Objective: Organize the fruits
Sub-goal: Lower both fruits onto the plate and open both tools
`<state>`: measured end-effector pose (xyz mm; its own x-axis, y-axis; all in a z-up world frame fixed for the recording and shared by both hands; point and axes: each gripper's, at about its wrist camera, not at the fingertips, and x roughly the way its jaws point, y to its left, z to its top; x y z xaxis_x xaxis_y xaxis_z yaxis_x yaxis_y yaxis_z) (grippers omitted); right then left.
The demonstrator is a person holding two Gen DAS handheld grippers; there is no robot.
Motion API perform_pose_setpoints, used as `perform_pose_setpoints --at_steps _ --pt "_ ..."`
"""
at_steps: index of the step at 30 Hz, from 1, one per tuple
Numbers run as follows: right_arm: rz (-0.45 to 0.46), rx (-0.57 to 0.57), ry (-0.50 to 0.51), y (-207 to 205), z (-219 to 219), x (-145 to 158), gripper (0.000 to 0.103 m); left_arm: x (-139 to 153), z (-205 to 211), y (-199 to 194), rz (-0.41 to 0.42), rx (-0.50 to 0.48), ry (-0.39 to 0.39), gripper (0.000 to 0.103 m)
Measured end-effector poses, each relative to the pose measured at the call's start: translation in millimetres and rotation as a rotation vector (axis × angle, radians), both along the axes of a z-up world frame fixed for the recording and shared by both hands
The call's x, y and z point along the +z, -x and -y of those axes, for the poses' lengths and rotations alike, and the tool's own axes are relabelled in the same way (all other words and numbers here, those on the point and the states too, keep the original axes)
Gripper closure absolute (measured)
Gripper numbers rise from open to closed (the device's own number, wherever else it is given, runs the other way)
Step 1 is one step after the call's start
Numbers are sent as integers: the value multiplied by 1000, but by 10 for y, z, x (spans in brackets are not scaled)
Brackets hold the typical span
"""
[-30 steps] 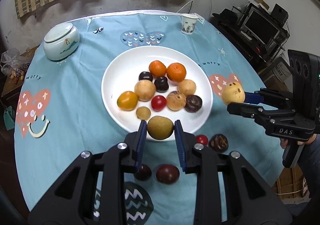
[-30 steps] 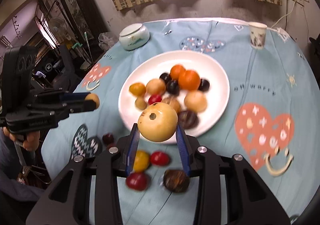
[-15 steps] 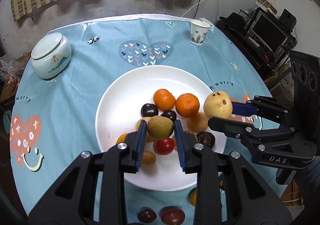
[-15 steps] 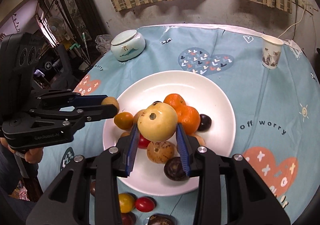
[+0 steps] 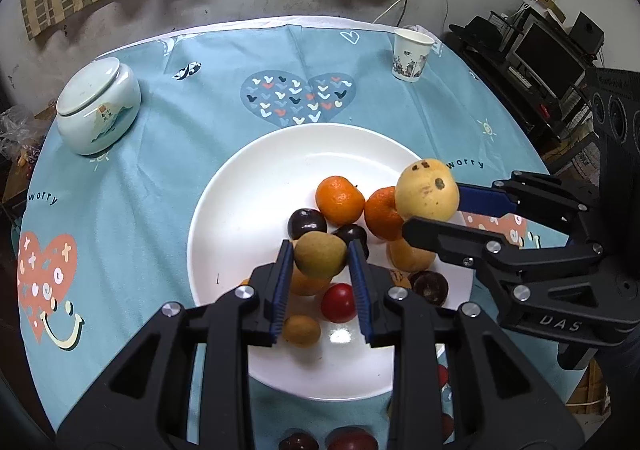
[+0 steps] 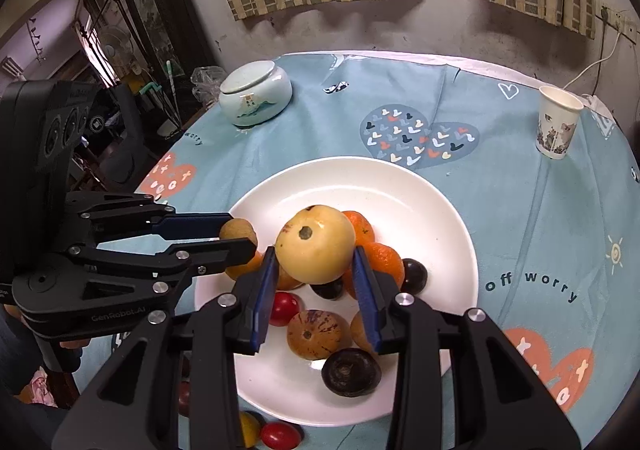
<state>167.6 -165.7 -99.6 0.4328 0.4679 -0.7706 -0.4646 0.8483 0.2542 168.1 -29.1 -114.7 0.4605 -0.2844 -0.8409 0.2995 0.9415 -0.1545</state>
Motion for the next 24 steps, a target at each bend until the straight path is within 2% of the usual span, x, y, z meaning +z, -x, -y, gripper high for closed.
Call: perform_pose_setpoints --at_steps 3,5,6,8,10,14,18,24 --pt "-9 -15 30 -62 -33 -46 65 -15 34 -26 4 9 -23 74" --pt "-19 -25 49 -111 -53 -85 64 -41 49 -49 2 13 -41 65" --pt "-28 -35 65 -135 -54 -109 63 -45 46 -50 4 22 -47 54" --pt "-30 -50 70 -166 -36 -124 61 -46 26 -50 7 27 -44 51" --pt "-11 -89 83 -176 18 -105 40 -43 5 -39 10 32 -46 51" --pt "11 -103 55 -115 128 -37 39 -26 -11 15 21 37 -63 51" --pt "6 -116 66 38 191 16 39 47 -61 139 75 72 -108 36" --pt "36 -128 12 423 315 202 37 203 -264 363 108 118 -109 32"
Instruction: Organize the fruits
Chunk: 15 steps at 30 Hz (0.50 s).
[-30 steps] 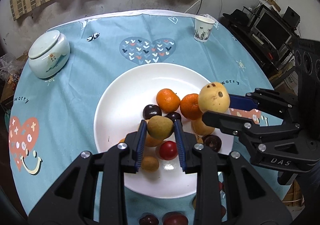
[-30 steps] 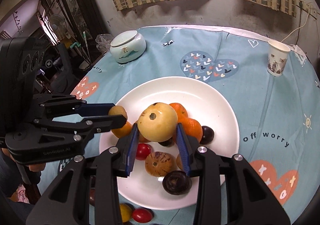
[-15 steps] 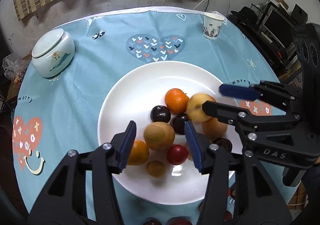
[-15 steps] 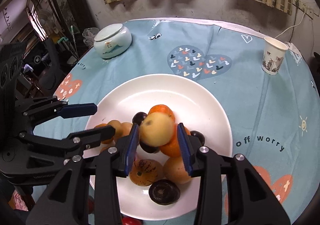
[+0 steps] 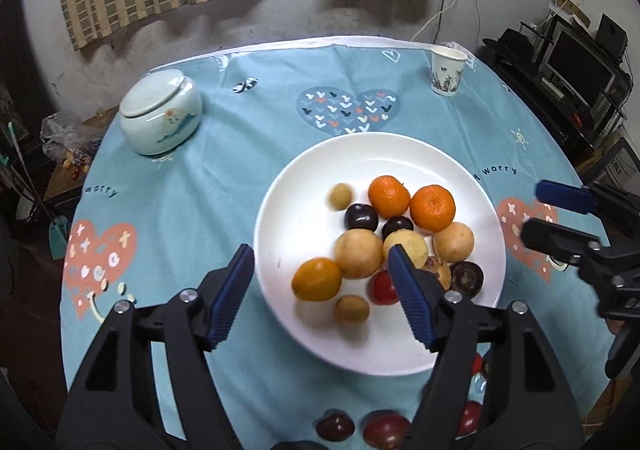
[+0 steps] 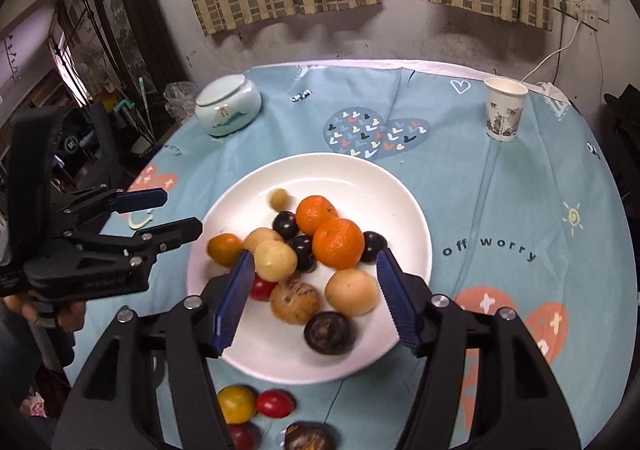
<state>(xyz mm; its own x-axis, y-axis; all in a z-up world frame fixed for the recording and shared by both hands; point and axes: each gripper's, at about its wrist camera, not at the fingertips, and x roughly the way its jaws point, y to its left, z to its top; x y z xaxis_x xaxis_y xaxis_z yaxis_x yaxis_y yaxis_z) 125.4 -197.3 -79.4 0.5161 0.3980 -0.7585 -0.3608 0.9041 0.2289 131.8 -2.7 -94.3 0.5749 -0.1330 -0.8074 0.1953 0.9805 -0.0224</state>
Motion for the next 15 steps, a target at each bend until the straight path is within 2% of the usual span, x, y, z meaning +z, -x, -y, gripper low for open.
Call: perform_pose_setpoints --at_steps 5,6,7,8,10,12,15 --pt "38 -72 -114 351 262 299 30 178 -72 265 37 6 16 29" --pt "45 -102 -138 424 334 355 22 211 -66 326 46 2 16 28" --pt "53 -144 -153 513 420 408 8 254 -51 402 57 -6 16 27" --pt "61 -177 -170 586 484 454 4 287 -35 463 65 -14 17 27" --pt "76 -216 -227 747 633 543 4 357 12 585 84 -31 19 25" --pt "77 -240 -241 873 723 627 4 417 49 692 98 -43 19 23" --pt "218 -291 -186 1162 785 919 4 499 125 825 117 -63 17 23"
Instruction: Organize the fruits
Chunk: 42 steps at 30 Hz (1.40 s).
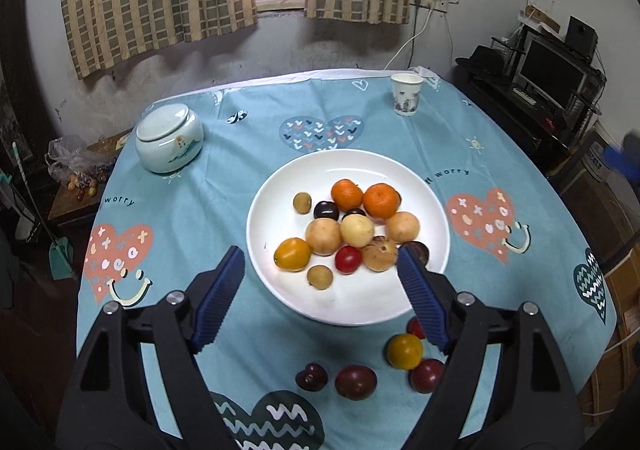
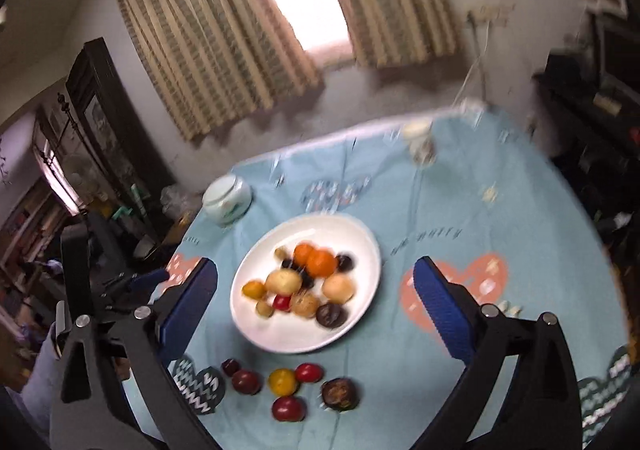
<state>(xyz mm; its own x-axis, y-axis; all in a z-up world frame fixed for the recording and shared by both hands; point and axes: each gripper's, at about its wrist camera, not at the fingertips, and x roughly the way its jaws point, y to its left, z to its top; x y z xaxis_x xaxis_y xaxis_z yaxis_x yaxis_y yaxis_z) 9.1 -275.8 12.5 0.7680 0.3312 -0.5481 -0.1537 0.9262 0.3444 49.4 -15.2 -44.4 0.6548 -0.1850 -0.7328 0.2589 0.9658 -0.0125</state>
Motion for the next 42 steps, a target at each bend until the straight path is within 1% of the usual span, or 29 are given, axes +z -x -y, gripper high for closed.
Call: perform_pose_setpoints --at_steps 3,5,6,7,9,10,11,12,13,16,19,22,24,25,27,30,34,38,41,42 --pt "159 -66 87 335 -15 388 3 82 55 112 20 -20 0 22" --pt "294 -100 142 603 -45 672 1 152 91 194 39 -35 0 22" --pt "378 -126 168 771 -71 816 1 171 101 220 46 -40 -1 21" --pt "433 -145 183 895 -96 910 1 196 113 257 55 -46 -1 20" --pt "491 -152 179 1037 -110 991 1 221 135 297 63 -52 -3 20" --pt "487 -113 155 1050 -122 967 1 227 141 316 65 -53 -4 20" --pt "449 -63 134 1011 -118 916 1 226 145 334 65 -55 -6 20" --pt "371 6 118 913 -141 821 1 219 140 351 65 -53 -8 20" --pt "263 37 122 790 -186 664 1 210 129 370 63 -50 -12 20" --pt "126 48 103 659 -259 226 1 143 26 407 45 -25 -17 20" --pt "-38 56 111 560 -319 -266 1 4 -162 467 11 18 -21 20" --pt "-196 57 165 505 -394 -781 1 -252 -374 511 -67 71 -29 20" --pt "-299 93 185 530 -507 -1077 2 -442 -505 545 -130 105 -27 20" --pt "-355 130 199 533 -580 -1245 7 -518 -544 567 -154 115 -26 20" --pt "-402 182 215 551 -717 -1440 10 -651 -585 623 -193 121 -28 20" --pt "-462 258 212 518 -938 -1679 13 -779 -595 706 -227 109 -31 20" --pt "-473 304 236 441 -1158 -1765 17 -871 -640 750 -254 115 -28 20" --pt "-482 319 255 326 -1269 -1859 19 -884 -654 737 -270 115 -14 20" --pt "-501 322 279 237 -1313 -1918 28 -898 -570 707 -283 89 -8 20" --pt "-511 329 284 216 -1334 -1952 38 -904 -522 698 -287 74 -6 20"
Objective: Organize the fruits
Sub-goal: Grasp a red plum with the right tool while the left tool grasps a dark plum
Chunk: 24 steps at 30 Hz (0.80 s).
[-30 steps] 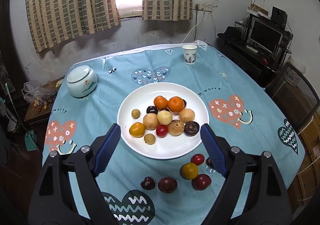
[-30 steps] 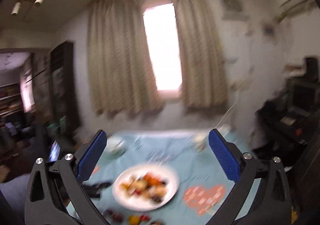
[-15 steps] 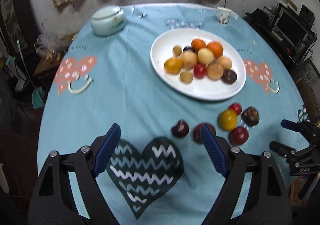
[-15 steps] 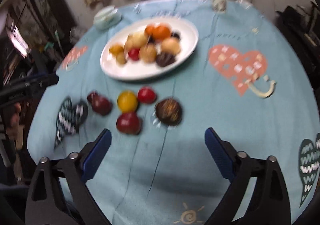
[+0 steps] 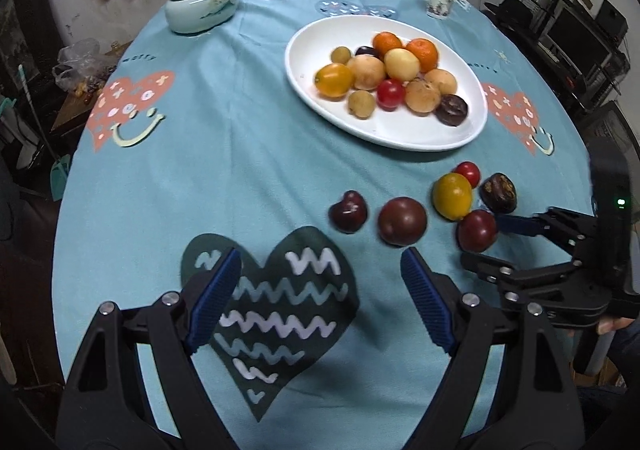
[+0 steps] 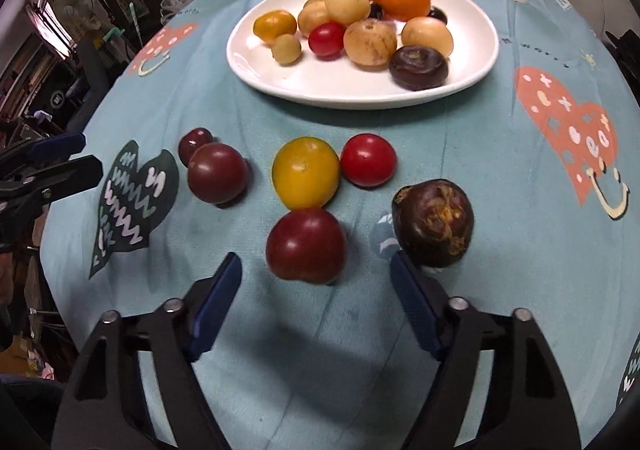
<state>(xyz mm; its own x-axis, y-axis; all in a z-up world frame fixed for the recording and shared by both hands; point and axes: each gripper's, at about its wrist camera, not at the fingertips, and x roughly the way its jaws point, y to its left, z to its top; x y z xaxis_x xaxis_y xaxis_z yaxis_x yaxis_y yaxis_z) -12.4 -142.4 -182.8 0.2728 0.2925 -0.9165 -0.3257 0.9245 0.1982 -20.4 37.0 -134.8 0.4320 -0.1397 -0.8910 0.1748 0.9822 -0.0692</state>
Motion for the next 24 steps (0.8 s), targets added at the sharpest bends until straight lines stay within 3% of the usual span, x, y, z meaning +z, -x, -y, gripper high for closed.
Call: perform_pose_setpoints --at_steps 2,3,9,12,14,16,17,20,24 --pt "-3 14 18 -8 -37 -27 48 -7 122 -22 -6 -35 6 20" --pt "-2 22 14 -1 -36 -17 63 -11 177 -33 -8 -52 10 20" --pt "-34 -18 -42 96 199 54 63 -84 545 -109 -14 -178 3 20" --pt "-44 -59 -56 165 327 72 63 -157 715 -144 13 -245 -60 23" --pt "-50 -76 -63 216 380 73 63 -229 810 -184 16 -296 -96 32" --pt "-54 -87 -66 237 400 75 63 -318 862 -237 -2 -330 -131 54" --pt "-59 -92 -69 251 409 76 64 -371 876 -266 -18 -344 -147 59" --pt "-59 -97 -82 291 421 90 63 -464 866 -327 -20 -359 -195 60" --pt "-61 -93 -81 335 398 75 63 -477 886 -343 -19 -389 -184 54"
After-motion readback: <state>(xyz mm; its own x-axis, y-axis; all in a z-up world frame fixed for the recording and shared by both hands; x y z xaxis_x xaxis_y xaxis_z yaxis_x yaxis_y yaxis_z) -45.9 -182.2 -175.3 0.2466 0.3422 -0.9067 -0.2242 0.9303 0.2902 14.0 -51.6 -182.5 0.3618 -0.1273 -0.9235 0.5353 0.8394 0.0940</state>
